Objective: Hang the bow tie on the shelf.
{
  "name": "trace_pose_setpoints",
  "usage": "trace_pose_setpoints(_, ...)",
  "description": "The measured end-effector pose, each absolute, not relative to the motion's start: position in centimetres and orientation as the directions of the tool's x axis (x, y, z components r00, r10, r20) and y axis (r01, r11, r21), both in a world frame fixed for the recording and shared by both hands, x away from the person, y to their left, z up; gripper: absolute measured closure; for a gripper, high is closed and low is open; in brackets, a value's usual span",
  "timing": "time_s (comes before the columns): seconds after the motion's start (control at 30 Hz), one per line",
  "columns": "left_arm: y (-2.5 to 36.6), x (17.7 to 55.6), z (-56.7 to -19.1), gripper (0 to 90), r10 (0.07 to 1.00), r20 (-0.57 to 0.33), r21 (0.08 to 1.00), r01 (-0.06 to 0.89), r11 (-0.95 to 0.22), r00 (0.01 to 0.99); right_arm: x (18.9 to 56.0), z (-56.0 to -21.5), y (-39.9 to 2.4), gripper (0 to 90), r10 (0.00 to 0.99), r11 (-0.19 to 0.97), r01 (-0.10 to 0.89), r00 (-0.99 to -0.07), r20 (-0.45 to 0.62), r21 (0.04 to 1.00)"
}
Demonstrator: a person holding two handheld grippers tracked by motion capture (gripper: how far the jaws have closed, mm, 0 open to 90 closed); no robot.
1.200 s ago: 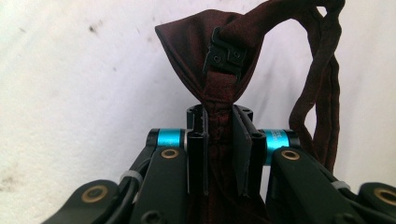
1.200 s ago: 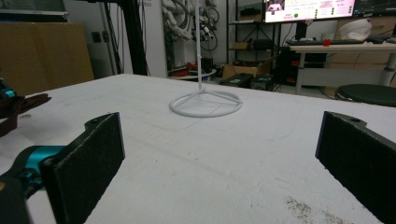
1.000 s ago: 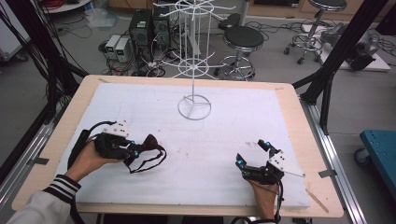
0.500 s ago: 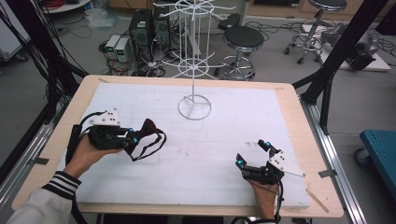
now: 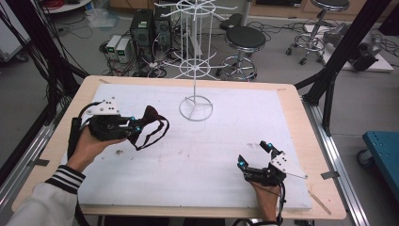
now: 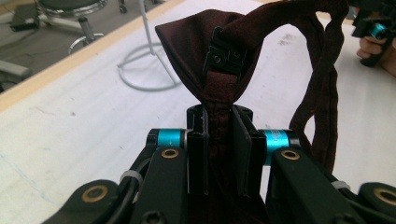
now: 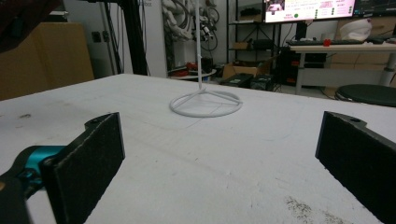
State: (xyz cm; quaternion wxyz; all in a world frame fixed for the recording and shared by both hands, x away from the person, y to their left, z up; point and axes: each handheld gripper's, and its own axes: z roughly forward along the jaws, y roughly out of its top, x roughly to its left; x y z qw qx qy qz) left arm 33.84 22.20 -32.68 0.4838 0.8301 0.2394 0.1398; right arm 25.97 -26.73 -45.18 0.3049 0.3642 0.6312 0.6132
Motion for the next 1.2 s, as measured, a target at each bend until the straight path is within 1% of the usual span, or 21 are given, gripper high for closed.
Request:
trace_pose_setpoints(0.57,21.0,36.5,-28.6,77.0,0.588,0.029,0.921,0.207,-0.331,0.808,26.0,-45.2,-26.8,0.6,0.832,-0.017,0.079,-0.551,0.058,0.997)
trace_pose_setpoints(0.83,20.3,38.0,-27.6,77.0,0.609,0.034,0.933,0.194,-0.304,0.792,26.0,-45.2,-26.8,0.6,0.832,-0.025,0.081,-0.55,0.065,0.996)
trace_pose_setpoints(1.2,20.2,39.9,-27.1,77.0,0.628,0.024,0.938,0.199,-0.282,0.778,25.9,-45.2,-26.8,0.6,0.831,-0.029,0.086,-0.552,0.072,0.996)
